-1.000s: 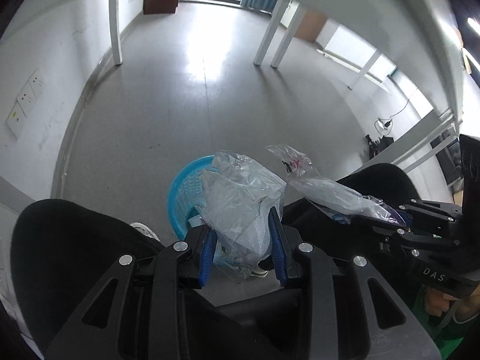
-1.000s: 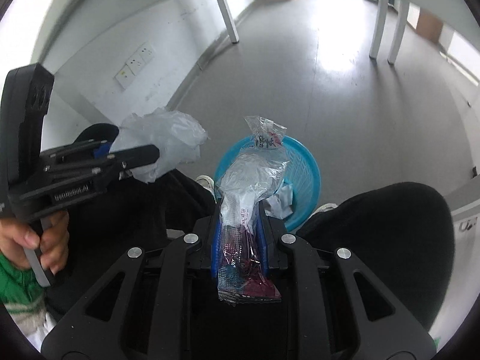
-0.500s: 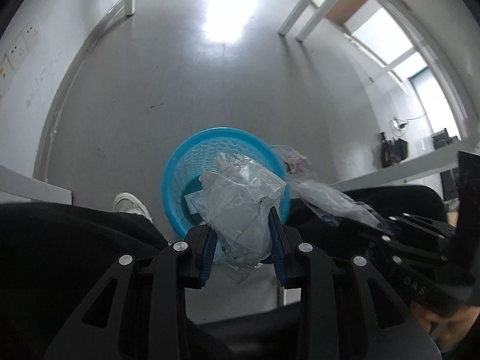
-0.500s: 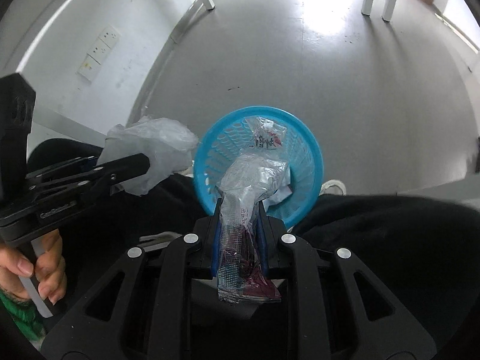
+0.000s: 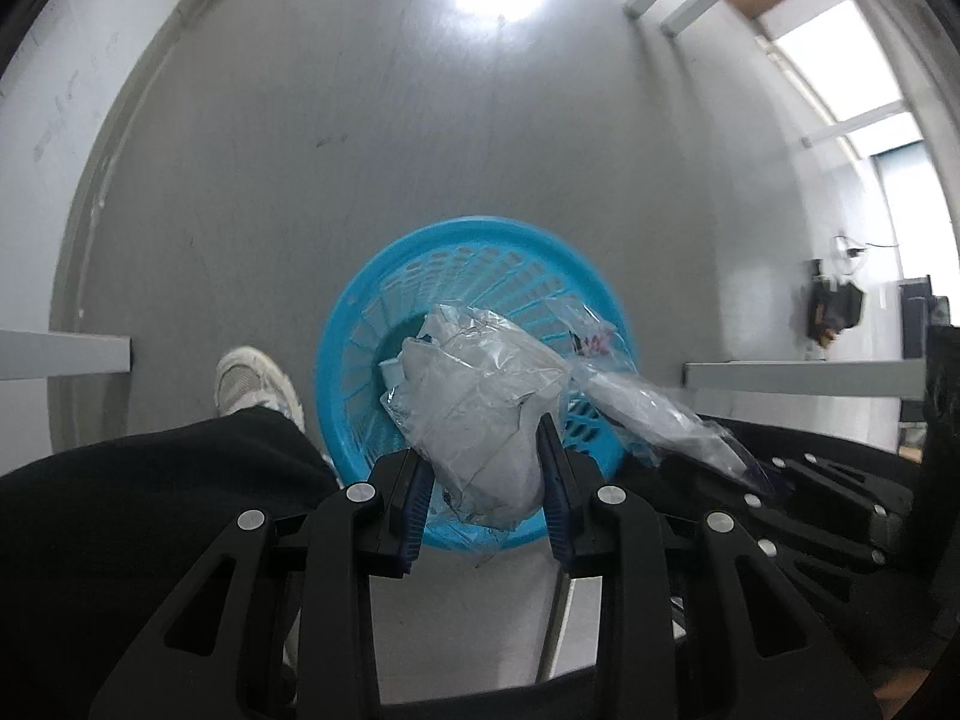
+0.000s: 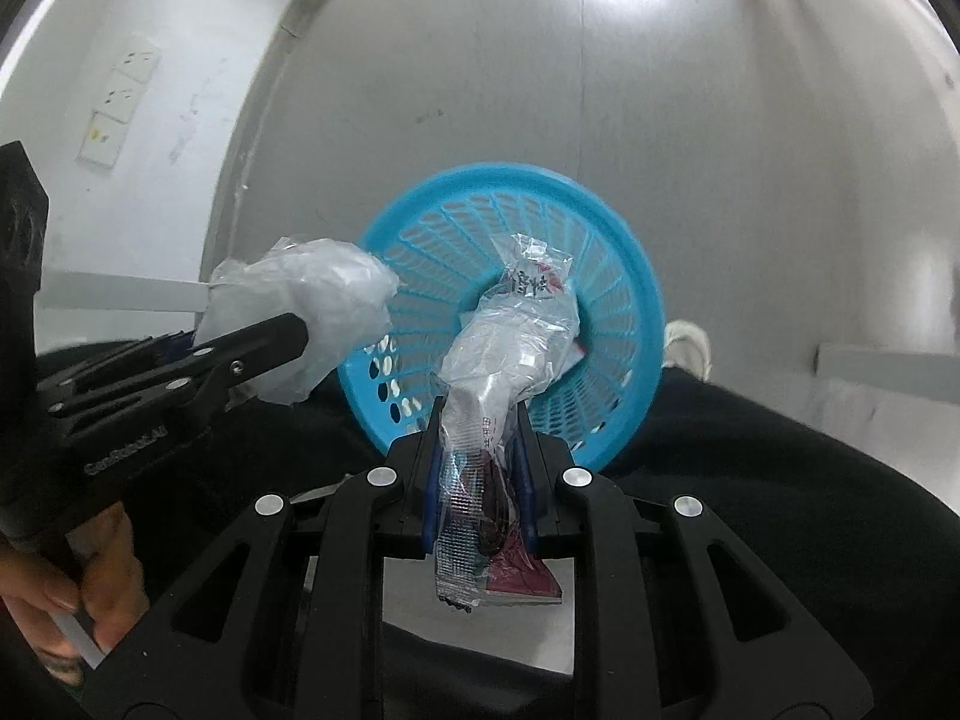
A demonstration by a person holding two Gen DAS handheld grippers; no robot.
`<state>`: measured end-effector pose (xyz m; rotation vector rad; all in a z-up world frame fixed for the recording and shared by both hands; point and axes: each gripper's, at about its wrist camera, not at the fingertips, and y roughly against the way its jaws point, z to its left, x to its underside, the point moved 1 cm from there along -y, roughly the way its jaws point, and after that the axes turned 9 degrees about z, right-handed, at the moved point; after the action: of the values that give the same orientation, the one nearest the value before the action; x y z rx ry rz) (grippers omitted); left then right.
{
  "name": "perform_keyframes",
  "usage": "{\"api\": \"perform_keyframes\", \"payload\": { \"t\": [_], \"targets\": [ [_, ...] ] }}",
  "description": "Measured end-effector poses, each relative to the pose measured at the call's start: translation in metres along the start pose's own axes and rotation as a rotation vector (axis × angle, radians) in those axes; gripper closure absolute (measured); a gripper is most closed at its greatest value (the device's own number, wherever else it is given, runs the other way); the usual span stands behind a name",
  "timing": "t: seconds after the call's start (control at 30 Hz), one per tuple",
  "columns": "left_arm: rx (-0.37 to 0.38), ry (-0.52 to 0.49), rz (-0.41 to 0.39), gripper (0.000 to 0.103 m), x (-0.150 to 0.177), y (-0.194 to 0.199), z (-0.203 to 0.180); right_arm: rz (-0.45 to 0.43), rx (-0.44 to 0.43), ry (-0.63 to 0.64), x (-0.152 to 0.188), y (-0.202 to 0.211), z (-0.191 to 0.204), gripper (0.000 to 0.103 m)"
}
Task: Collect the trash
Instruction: 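Open both grippers to drop the bag and packet into the wastebasket, then raise both tools back toward the table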
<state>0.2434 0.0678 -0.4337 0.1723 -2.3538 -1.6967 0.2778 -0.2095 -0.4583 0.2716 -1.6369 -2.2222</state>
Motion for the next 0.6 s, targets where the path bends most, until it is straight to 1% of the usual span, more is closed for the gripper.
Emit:
{"api": "perform_keyframes", "payload": {
  "t": [0.1, 0.23, 0.27, 0.33, 0.37, 0.4, 0.47, 0.6],
  "targets": [
    [0.006, 0.034, 0.057, 0.072, -0.01, -0.017, 0.003, 0.039, 0.005, -0.008, -0.008, -0.015, 0.0, 0.085],
    [0.01, 0.041, 0.082, 0.071, -0.014, -0.023, 0.002, 0.063, 0.007, -0.029, -0.011, -0.023, -0.003, 0.084],
    [0.014, 0.042, 0.085, 0.071, -0.015, -0.023, 0.003, 0.064, 0.003, -0.039, -0.011, -0.023, -0.005, 0.082],
    [0.019, 0.043, 0.087, 0.066, -0.015, -0.023, 0.003, 0.062, -0.004, -0.057, -0.012, -0.022, -0.006, 0.08],
    [0.021, 0.043, 0.09, 0.059, -0.017, -0.025, 0.005, 0.06, -0.008, -0.068, -0.013, -0.021, -0.008, 0.074],
    [0.024, 0.043, 0.091, 0.053, -0.018, -0.026, 0.006, 0.059, -0.012, -0.077, -0.013, -0.021, -0.009, 0.071],
    [0.019, 0.053, 0.083, 0.048, -0.018, -0.024, 0.007, 0.059, -0.018, -0.08, -0.014, -0.021, -0.009, 0.067],
    [0.023, 0.074, 0.069, 0.045, -0.019, -0.021, 0.01, 0.051, -0.023, -0.085, -0.014, -0.018, -0.009, 0.06]
  ]
}}
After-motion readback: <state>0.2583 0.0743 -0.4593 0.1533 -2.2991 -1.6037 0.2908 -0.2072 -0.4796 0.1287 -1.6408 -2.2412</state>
